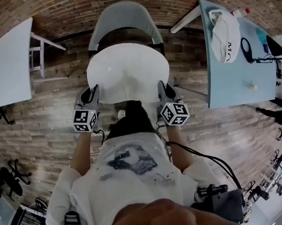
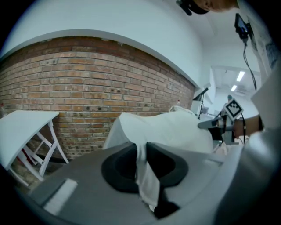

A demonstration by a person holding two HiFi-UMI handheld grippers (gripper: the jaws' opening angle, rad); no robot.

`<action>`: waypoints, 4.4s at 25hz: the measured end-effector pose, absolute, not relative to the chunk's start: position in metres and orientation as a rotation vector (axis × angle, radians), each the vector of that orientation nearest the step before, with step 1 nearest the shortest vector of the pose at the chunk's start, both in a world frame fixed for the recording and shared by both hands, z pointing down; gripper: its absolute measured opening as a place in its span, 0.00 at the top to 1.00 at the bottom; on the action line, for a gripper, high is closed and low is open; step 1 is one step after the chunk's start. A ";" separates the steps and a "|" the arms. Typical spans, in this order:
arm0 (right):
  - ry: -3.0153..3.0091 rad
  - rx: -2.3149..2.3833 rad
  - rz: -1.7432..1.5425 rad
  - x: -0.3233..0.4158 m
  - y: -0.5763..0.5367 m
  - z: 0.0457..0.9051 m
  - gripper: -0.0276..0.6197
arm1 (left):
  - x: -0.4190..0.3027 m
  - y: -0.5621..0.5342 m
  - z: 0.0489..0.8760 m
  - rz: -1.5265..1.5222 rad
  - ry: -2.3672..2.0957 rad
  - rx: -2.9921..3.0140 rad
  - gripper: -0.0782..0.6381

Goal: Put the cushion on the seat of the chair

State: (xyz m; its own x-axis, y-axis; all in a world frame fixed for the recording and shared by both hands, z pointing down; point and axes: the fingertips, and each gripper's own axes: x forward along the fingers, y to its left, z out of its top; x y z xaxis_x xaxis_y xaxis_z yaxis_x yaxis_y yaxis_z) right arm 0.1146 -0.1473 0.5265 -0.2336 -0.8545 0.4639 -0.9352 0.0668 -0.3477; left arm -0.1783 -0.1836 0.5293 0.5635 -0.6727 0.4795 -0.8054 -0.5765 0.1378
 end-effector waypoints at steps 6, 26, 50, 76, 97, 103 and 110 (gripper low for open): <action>-2.165 1.788 0.955 0.130 -0.204 0.577 0.89 | -0.164 -0.234 0.578 0.593 -1.200 2.385 0.83; -2.091 1.718 1.053 0.145 -0.295 0.744 0.89 | -0.147 -0.320 0.733 0.688 -1.169 2.285 0.83; -1.927 1.576 1.186 0.141 -0.315 0.909 0.88 | -0.165 -0.334 0.905 0.838 -1.096 2.007 0.82; -1.773 1.581 1.092 0.155 -0.306 0.932 0.82 | -0.172 -0.326 0.936 1.027 -1.295 1.901 0.79; -1.749 1.695 1.009 0.176 -0.285 0.908 0.76 | -0.188 -0.307 0.917 1.022 -1.361 1.909 0.71; -1.843 1.653 1.068 0.151 -0.273 0.884 0.76 | -0.187 -0.299 0.884 0.960 -1.369 1.966 0.71; -1.998 1.683 1.072 0.113 -0.244 0.782 0.77 | -0.191 -0.268 0.788 0.862 -1.357 2.097 0.72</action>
